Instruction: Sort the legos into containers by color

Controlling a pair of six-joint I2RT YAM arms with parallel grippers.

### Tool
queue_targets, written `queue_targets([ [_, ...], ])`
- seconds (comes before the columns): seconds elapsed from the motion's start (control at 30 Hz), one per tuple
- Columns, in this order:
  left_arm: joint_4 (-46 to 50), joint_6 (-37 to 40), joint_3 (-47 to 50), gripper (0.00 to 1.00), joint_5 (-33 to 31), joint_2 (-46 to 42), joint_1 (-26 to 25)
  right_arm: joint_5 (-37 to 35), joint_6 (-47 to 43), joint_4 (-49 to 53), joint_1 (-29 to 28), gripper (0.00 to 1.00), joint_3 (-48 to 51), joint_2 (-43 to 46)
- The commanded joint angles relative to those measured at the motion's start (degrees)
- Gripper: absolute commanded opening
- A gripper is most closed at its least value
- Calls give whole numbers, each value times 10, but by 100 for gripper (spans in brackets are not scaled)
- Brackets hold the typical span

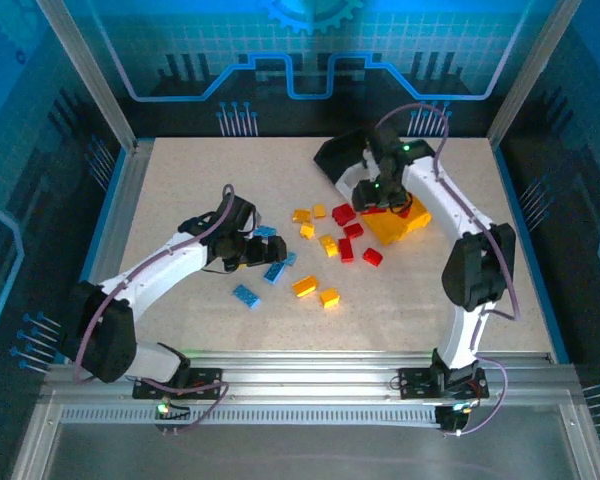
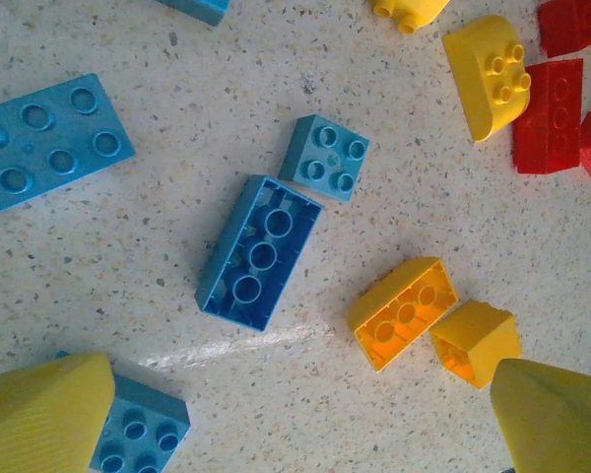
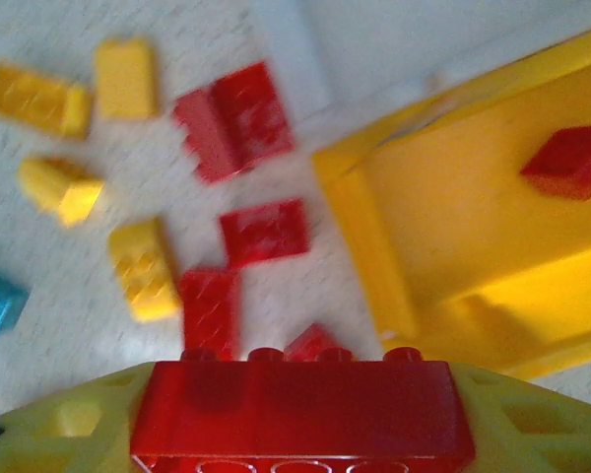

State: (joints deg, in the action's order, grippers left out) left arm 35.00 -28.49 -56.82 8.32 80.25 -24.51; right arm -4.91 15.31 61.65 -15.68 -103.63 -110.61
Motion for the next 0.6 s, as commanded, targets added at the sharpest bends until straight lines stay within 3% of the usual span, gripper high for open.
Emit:
queue_targets([
  [0.0, 26, 10, 7, 99, -11, -28, 7, -30, 19, -1, 23, 56, -26, -44],
  [0.3, 42, 11, 23, 99, -13, -47, 26, -45, 27, -20, 64, 57, -52, -116],
  [0.57, 52, 6, 36, 99, -14, -50, 31, -40, 23, -19, 68, 64, -61, -143],
])
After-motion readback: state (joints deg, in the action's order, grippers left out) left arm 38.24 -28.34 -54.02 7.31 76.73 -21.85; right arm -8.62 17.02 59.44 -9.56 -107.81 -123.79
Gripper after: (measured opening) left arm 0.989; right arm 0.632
